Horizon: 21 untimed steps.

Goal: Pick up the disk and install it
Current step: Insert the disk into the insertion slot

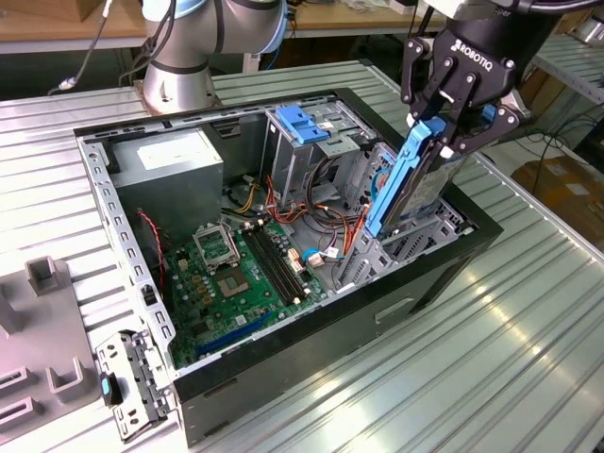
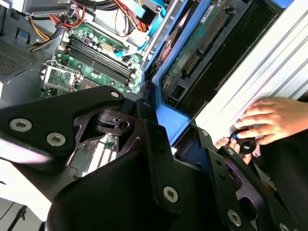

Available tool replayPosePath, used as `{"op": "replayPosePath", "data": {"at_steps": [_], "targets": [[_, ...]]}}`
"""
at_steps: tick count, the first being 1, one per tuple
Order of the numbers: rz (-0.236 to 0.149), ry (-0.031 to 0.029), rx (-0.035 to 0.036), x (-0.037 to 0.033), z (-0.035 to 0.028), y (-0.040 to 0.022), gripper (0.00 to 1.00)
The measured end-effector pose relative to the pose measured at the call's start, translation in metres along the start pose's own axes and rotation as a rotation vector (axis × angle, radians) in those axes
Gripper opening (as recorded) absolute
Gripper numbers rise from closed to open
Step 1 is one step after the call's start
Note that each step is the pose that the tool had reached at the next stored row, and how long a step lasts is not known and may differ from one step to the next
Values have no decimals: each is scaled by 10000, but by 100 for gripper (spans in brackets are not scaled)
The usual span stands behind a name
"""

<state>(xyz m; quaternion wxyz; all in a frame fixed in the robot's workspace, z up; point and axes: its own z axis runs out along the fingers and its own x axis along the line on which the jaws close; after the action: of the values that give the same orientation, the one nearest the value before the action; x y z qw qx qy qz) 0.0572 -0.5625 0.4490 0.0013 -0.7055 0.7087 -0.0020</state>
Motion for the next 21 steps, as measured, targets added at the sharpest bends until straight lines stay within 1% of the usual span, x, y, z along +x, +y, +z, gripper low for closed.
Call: {"op": "replayPosePath", "data": {"at_steps": [2,7,14,18,21], "targets": [[1,0,0,16,3,-4,37],[1,1,0,17,10,-8,37],[1,1,-2,-2,10,-8,37],[1,0,-3,-24,10,-8,37],[2,-1,-5,-26,15,-11,37]]}}
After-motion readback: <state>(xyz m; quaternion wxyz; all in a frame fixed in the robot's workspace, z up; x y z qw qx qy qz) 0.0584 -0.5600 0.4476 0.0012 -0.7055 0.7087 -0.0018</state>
